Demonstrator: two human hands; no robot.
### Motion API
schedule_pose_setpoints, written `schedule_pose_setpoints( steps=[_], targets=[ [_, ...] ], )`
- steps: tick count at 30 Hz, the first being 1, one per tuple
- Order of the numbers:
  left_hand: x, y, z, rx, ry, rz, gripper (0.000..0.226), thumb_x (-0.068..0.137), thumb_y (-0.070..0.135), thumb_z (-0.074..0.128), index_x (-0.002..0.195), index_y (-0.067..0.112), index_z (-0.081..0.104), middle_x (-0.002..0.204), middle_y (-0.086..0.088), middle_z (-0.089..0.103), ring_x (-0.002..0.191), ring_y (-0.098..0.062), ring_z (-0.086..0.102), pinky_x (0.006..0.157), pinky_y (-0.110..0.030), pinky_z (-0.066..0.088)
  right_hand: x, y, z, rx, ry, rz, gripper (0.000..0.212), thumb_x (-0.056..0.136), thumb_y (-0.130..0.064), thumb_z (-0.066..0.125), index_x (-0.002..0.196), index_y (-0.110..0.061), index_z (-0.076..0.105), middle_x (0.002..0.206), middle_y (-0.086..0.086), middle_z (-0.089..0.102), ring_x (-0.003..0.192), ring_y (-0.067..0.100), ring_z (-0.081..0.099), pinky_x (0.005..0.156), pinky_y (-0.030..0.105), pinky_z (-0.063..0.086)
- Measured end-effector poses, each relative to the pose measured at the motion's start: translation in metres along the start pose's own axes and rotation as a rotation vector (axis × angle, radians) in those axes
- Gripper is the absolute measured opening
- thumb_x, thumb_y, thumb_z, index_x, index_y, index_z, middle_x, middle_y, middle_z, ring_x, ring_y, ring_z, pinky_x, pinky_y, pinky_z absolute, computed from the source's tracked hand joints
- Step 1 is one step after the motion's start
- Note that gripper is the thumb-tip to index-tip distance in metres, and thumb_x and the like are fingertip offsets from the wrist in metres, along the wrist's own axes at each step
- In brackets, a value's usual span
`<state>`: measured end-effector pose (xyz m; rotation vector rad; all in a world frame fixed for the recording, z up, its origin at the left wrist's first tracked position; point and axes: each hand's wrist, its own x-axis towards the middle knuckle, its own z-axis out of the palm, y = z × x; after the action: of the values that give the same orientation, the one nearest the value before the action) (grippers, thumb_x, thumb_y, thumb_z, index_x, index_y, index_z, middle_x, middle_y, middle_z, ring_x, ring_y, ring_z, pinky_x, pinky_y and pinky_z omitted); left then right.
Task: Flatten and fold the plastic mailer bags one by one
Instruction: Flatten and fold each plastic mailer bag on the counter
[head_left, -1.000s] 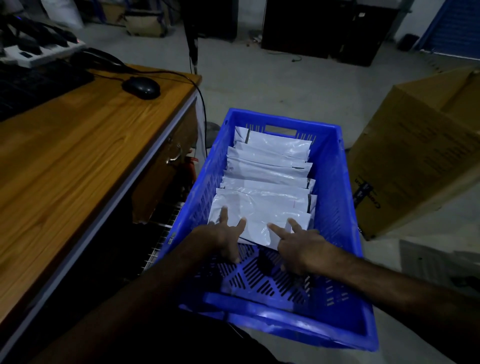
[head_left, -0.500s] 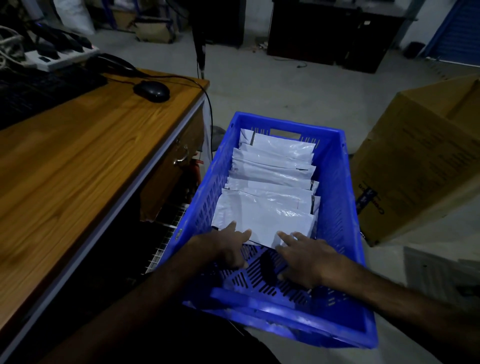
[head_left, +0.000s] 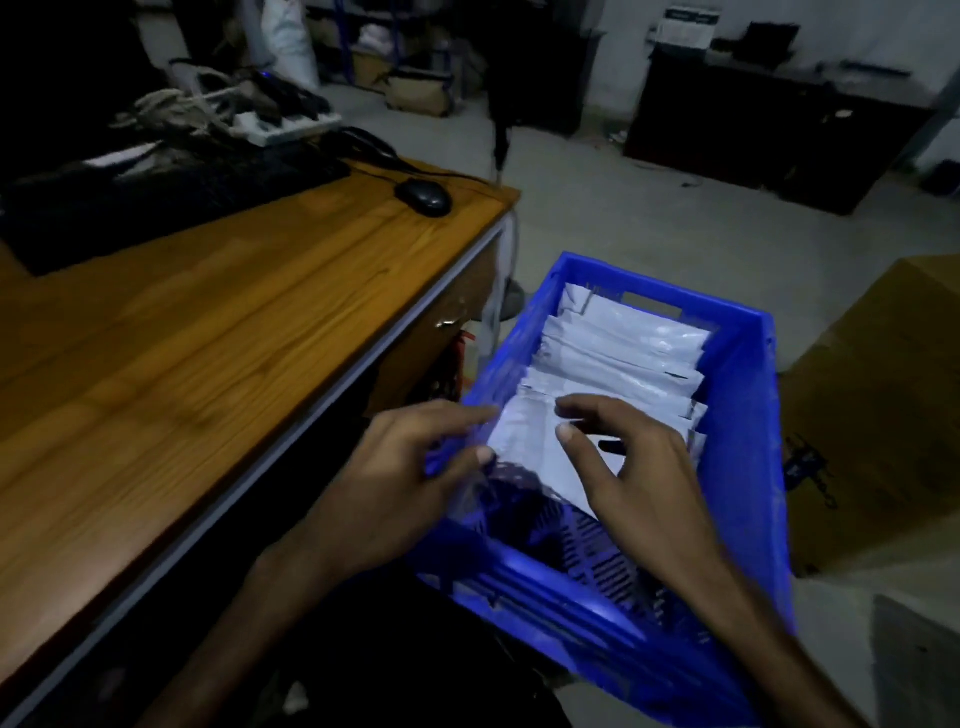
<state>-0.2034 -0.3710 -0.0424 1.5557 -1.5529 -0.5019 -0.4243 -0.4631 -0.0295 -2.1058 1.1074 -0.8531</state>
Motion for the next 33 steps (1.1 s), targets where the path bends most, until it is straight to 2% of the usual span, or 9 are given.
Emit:
schedule_pose_setpoints(
  steps=[3,9,14,18,21,24,27,30,33],
  targets=[
    [-0.051,0.014,-0.054,0.057,0.229,-0.003,0.033,0.094,0.025,0.069,0.126,0.019,0.074,0.119,0.015,0.073,0.111,0.000,0.068,0.094,-0.022,0.052,-0.002,-0.056,0.032,0.178,-0.061,-0.182,0.024,0.099,-0.035,0.062,0.119,-0.027,0.073,0.115,-0.019,0.072,0.111,0.003,0.067,0.095,0.038,0.055],
    [-0.208,0.012,-0.147,0.309,0.756,-0.339,0.026,0.098,0.033,0.071,0.124,0.036,0.071,0.122,0.030,0.067,0.108,0.004,0.067,0.081,-0.010,0.049,-0.024,-0.160,0.133,0.414,-0.338,-0.533,0.022,0.101,-0.024,0.065,0.121,-0.018,0.073,0.116,-0.012,0.072,0.112,0.007,0.067,0.092,0.038,0.056],
    [-0.342,0.020,-0.185,0.534,1.117,-0.592,0.025,0.098,0.020,0.067,0.122,0.024,0.073,0.117,0.004,0.073,0.105,-0.018,0.072,0.080,-0.039,0.061,-0.072,-0.247,0.220,0.606,-0.660,-0.671,0.023,0.101,-0.023,0.065,0.123,-0.021,0.072,0.119,-0.015,0.070,0.113,0.008,0.066,0.086,0.033,0.057],
    [-0.416,0.027,-0.197,0.601,1.297,-0.679,0.023,0.099,0.018,0.070,0.122,0.015,0.074,0.114,-0.002,0.074,0.104,-0.017,0.073,0.084,-0.050,0.062,-0.111,-0.307,0.279,0.700,-0.879,-0.784,0.027,0.103,-0.024,0.063,0.129,-0.021,0.069,0.123,-0.015,0.068,0.115,0.000,0.062,0.090,0.029,0.056],
    [-0.455,0.027,-0.212,0.661,1.365,-0.711,0.027,0.099,0.029,0.067,0.123,0.017,0.073,0.116,-0.001,0.073,0.106,-0.017,0.073,0.085,-0.049,0.062,-0.138,-0.345,0.319,0.701,-0.958,-0.894,0.028,0.104,-0.025,0.061,0.131,-0.021,0.068,0.122,-0.014,0.067,0.112,-0.002,0.061,0.085,0.016,0.054],
    [-0.484,0.021,-0.240,0.745,1.377,-0.828,0.029,0.101,0.037,0.064,0.126,0.024,0.071,0.120,0.001,0.071,0.107,-0.017,0.071,0.085,-0.046,0.062,-0.158,-0.380,0.356,0.665,-0.989,-1.040,0.028,0.104,-0.026,0.060,0.131,-0.020,0.067,0.122,-0.012,0.067,0.111,-0.001,0.060,0.084,0.014,0.054],
    [-0.499,0.013,-0.270,0.903,1.353,-0.952,0.033,0.099,0.040,0.065,0.126,0.023,0.070,0.122,-0.003,0.070,0.109,-0.022,0.067,0.085,-0.046,0.060,-0.169,-0.410,0.388,0.635,-0.990,-1.138,0.028,0.105,-0.028,0.059,0.132,-0.021,0.067,0.125,-0.009,0.067,0.112,0.000,0.059,0.089,0.025,0.056],
    [-0.513,0.002,-0.298,1.190,1.167,-1.168,0.038,0.099,0.041,0.065,0.127,0.015,0.071,0.133,-0.012,0.064,0.123,-0.034,0.054,0.089,-0.049,0.055,-0.178,-0.432,0.416,0.632,-0.978,-1.208,0.030,0.106,-0.028,0.057,0.133,-0.021,0.066,0.126,-0.008,0.067,0.110,0.001,0.059,0.089,0.033,0.057],
    [-0.529,-0.009,-0.317,1.236,1.099,-1.276,0.037,0.100,0.039,0.064,0.127,0.015,0.071,0.138,-0.013,0.061,0.128,-0.035,0.050,0.094,-0.049,0.052,-0.184,-0.440,0.442,0.593,-0.966,-1.240,0.030,0.106,-0.030,0.054,0.133,-0.024,0.065,0.127,-0.006,0.065,0.113,0.008,0.060,0.088,0.038,0.058]
  ],
)
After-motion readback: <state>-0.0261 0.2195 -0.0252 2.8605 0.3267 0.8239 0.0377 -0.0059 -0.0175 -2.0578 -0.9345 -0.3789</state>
